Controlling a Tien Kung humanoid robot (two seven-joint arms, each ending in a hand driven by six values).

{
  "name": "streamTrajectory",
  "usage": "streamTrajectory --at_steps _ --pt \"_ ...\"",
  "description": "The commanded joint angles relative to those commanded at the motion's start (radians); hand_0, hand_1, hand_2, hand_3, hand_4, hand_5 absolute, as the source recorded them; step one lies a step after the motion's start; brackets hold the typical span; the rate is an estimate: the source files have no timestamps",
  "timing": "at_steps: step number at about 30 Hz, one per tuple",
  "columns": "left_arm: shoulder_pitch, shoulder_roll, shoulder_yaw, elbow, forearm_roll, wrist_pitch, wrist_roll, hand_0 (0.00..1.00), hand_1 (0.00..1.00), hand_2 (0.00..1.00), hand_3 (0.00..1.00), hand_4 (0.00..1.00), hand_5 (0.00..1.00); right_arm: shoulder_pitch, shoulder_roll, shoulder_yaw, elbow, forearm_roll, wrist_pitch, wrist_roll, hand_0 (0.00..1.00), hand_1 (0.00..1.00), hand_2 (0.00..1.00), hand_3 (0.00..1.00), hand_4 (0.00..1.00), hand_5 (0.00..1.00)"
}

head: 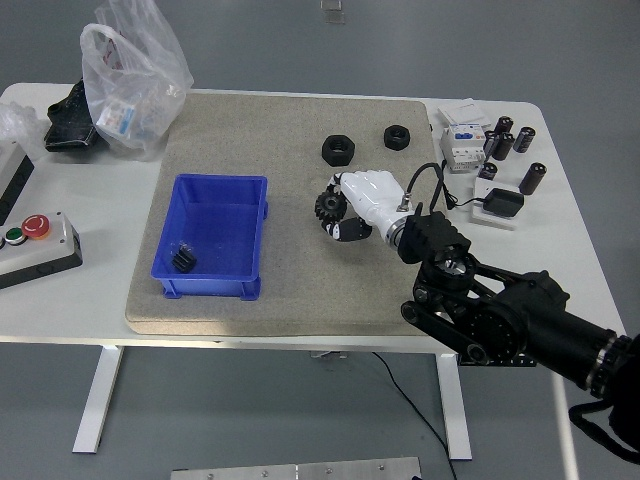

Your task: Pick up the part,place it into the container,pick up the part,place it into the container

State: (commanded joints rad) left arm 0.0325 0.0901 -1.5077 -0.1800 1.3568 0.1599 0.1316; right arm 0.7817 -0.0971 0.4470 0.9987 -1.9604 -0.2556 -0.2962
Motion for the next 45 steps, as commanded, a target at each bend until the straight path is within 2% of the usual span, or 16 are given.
streamTrajectory --at_steps 6,7,12,13,18,19,24,25,35,39,45 --pt "-0.002 0.001 0.003 0.0 -0.004 0.0 0.0 0.656 0.594 0.587 0.668 0.646 0.231 0.04 0.038 -0.076 0.101 -0.025 -0.031 0.014 0.251 0.471 0.291 0.502 0.439 0.043" --pt "-0.002 0.001 0.003 0.0 -0.005 0.0 0.0 0.656 0.593 0.587 0.667 0.646 0.231 0.045 0.045 -0.087 0.114 -0.034 -0.033 0.013 0.283 0.512 0.438 0.545 0.494 0.002" --pt "-0.001 0.001 0.001 0.0 -0.006 0.001 0.003 0.656 0.593 0.587 0.667 0.646 0.231 0.066 0.074 -0.128 0.153 -0.095 -0.025 -0.012 0.283 0.512 0.438 0.545 0.494 0.002" --pt "-0.001 0.001 0.001 0.0 -0.006 0.001 0.003 0.656 0.593 0.588 0.667 0.645 0.231 0.069 0.078 -0.134 0.156 -0.101 -0.021 -0.018 0.466 0.695 0.717 0.677 0.455 0.281" --pt "-0.002 0.001 0.003 0.0 -0.009 0.001 0.002 0.656 0.593 0.588 0.667 0.645 0.231 0.075 0.092 -0.161 0.147 -0.104 0.002 -0.04 0.466 0.695 0.717 0.677 0.455 0.281" --pt "-0.002 0.001 0.004 0.0 -0.009 0.001 0.002 0.656 0.593 0.587 0.667 0.646 0.23 0.076 0.093 -0.164 0.144 -0.102 0.004 -0.043 0.642 0.818 0.853 0.782 0.573 0.329" --pt "-0.001 0.001 0.003 0.0 -0.008 0.001 0.003 0.656 0.593 0.587 0.667 0.646 0.23 0.075 0.097 -0.174 0.139 -0.087 0.005 -0.046 0.642 0.818 0.853 0.782 0.573 0.329" --pt "-0.002 0.001 0.004 0.0 -0.009 0.001 0.003 0.656 0.595 0.587 0.666 0.646 0.232 0.075 0.097 -0.177 0.139 -0.082 0.004 -0.045 0.672 0.848 0.892 0.877 0.717 0.446" --pt "-0.002 0.001 0.004 0.0 -0.008 0.002 0.002 0.656 0.594 0.587 0.666 0.646 0.232 0.067 0.091 -0.157 0.138 -0.056 -0.005 -0.04 0.673 0.851 0.894 0.878 0.721 0.449" --pt "-0.001 0.0 0.005 0.0 -0.007 0.001 0.001 0.656 0.595 0.587 0.666 0.646 0.233 0.043 0.071 -0.091 0.146 -0.027 -0.031 -0.023 0.663 0.842 0.882 0.869 0.734 0.454" --pt "0.004 -0.003 0.003 0.0 -0.004 0.001 0.0 0.656 0.594 0.587 0.666 0.646 0.232 -0.041 0.003 0.057 0.158 0.051 -0.075 0.043 0.659 0.835 0.871 0.854 0.75 0.468"
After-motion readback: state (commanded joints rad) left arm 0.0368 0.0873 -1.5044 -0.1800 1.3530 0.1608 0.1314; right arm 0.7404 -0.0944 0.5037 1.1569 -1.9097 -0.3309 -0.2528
